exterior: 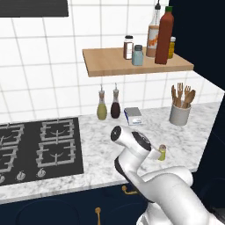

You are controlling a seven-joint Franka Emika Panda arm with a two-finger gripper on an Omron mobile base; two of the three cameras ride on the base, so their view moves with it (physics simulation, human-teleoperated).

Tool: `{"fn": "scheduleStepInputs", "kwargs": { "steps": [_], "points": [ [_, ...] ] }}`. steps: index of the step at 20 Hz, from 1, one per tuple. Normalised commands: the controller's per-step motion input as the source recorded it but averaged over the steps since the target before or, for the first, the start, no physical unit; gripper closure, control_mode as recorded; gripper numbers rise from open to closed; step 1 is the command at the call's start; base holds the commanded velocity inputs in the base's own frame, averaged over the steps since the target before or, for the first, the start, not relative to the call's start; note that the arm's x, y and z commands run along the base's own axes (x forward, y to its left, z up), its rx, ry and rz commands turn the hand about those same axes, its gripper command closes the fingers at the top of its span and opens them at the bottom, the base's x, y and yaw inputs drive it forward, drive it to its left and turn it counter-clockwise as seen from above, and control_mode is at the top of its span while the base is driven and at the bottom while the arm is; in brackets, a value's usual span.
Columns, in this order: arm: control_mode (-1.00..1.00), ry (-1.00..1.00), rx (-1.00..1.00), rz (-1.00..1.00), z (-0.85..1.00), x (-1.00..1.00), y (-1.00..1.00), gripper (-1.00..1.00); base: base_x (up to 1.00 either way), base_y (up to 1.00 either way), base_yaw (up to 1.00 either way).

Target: Put the shaker and condiment bottle from the counter next to their counterparts in the cabinet.

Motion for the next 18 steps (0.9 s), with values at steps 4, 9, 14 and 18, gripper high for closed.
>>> {"fn": "scheduleStepInputs", "kwargs": {
  "steps": [4,9,14,18],
  "points": [
    [-1.00,0.00,0.00,0.00,-0.25,0.00,-0.38,-1.00,0.00,0.00,0.00],
    [-1.00,0.00,0.02,0.00,-0.30,0.00,-0.46,-1.00,0.00,0.00,0.00],
    [-1.00,0.00,0.00,0.00,-0.33,-0.05,-0.24,-1.00,0.00,0.00,0.00],
    [-1.00,0.00,0.00,0.00,-0.43,-0.02,-0.20,-1.00,0.00,0.00,0.00]
  ]
}}
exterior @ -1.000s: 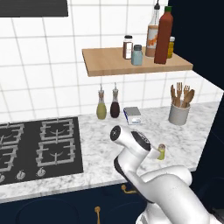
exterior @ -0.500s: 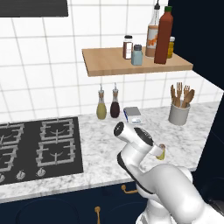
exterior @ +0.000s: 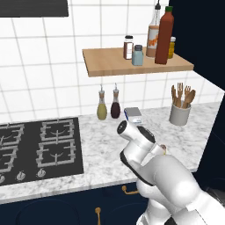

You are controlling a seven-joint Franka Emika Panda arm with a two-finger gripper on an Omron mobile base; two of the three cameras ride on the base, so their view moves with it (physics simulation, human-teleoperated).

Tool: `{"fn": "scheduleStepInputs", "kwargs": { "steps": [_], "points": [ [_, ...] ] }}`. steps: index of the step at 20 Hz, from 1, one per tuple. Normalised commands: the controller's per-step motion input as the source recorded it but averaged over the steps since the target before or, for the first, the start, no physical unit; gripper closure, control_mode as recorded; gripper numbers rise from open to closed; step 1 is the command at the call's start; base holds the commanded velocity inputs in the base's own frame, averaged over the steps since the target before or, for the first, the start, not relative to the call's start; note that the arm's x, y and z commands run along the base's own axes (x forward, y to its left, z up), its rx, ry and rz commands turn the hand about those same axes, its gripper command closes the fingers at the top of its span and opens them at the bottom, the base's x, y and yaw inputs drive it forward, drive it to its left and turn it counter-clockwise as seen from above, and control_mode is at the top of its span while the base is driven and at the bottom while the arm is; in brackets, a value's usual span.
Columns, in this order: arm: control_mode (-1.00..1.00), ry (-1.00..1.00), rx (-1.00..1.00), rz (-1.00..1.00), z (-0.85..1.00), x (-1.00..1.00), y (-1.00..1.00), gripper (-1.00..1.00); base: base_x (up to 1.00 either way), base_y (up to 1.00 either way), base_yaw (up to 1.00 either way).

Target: Put the shaker and condiment bottle from the counter next to their counterparts in the cabinet.

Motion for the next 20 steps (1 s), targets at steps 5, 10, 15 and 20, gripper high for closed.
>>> {"fn": "scheduleStepInputs", "kwargs": {
  "steps": [5,10,15,20],
  "points": [
    [-1.00,0.00,0.00,0.00,-0.38,0.00,-0.21,-1.00,0.00,0.00,0.00],
    [-1.00,0.00,0.00,0.00,-0.33,-0.09,-0.26,-1.00,0.00,0.00,0.00],
    [-1.00,0.00,0.00,-0.01,-0.31,-0.10,-0.26,-1.00,0.00,0.00,0.00],
    [-1.00,0.00,0.00,-0.01,-0.31,-0.07,-0.27,-1.00,0.00,0.00,0.00]
  ]
}}
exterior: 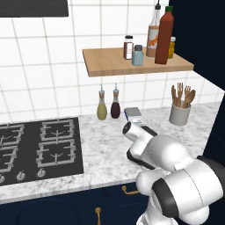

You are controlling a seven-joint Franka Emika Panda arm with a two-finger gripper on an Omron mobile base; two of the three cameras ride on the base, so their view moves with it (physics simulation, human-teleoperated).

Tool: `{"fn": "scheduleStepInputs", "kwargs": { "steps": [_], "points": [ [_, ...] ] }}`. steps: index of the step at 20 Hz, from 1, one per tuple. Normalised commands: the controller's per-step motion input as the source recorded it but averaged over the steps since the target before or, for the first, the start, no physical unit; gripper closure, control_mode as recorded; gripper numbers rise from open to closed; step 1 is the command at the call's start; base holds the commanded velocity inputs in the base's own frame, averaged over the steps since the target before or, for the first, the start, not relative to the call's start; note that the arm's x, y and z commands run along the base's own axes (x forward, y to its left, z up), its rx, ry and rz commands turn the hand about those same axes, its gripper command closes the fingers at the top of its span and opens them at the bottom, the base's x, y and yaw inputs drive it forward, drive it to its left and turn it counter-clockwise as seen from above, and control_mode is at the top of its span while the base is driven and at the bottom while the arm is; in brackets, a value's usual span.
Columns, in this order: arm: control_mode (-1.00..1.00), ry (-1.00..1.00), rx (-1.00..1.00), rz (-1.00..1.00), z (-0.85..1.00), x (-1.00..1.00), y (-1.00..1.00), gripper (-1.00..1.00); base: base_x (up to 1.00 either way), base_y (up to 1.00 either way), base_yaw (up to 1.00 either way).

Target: Put the shaker and condiment bottle from the counter next to their counterparts in the cabinet.

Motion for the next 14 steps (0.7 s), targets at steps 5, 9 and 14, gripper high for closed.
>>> {"fn": "scheduleStepInputs", "kwargs": {
  "steps": [5,9,14],
  "points": [
    [-1.00,0.00,0.00,0.00,-0.42,0.00,-0.19,1.00,0.00,0.00,0.00],
    [-1.00,0.03,0.00,-0.04,-0.39,0.00,-0.01,1.00,0.00,0.00,0.00],
    [-1.00,0.07,0.02,-0.01,0.01,0.01,-0.08,1.00,0.00,0.00,0.00]
  ]
}}
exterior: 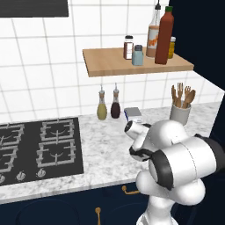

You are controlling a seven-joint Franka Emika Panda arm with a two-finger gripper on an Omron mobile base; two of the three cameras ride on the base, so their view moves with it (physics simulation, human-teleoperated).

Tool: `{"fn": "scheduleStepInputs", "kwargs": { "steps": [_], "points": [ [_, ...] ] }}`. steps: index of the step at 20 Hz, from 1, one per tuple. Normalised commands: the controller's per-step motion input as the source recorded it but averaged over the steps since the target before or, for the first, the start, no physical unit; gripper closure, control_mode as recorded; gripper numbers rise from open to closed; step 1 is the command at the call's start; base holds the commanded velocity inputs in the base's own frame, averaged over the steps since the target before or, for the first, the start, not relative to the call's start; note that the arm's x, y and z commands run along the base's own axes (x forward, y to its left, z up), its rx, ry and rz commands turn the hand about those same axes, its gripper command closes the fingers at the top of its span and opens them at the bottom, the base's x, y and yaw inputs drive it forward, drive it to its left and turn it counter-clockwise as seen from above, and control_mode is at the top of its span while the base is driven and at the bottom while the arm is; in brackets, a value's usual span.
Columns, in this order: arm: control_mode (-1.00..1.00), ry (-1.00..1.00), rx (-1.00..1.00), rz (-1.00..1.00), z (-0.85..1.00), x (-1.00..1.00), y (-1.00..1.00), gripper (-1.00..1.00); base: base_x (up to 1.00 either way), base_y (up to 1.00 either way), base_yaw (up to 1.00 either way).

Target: Put the shaker and condiment bottle from the counter next to their counterparts in the cabinet.

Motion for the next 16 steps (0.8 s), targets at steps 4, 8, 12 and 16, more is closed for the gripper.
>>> {"fn": "scheduleStepInputs", "kwargs": {
  "steps": [4,8,12,16],
  "points": [
    [-1.00,0.15,0.00,0.02,0.37,0.01,-0.05,1.00,0.00,0.00,0.00],
    [-1.00,0.04,0.00,0.02,0.43,-0.08,0.00,1.00,0.00,0.00,0.00],
    [-1.00,0.00,0.00,0.05,0.33,-0.28,0.00,1.00,0.00,0.00,0.00],
    [-1.00,0.00,0.00,0.07,0.35,-0.43,0.00,1.00,0.00,0.00,0.00]
  ]
}}
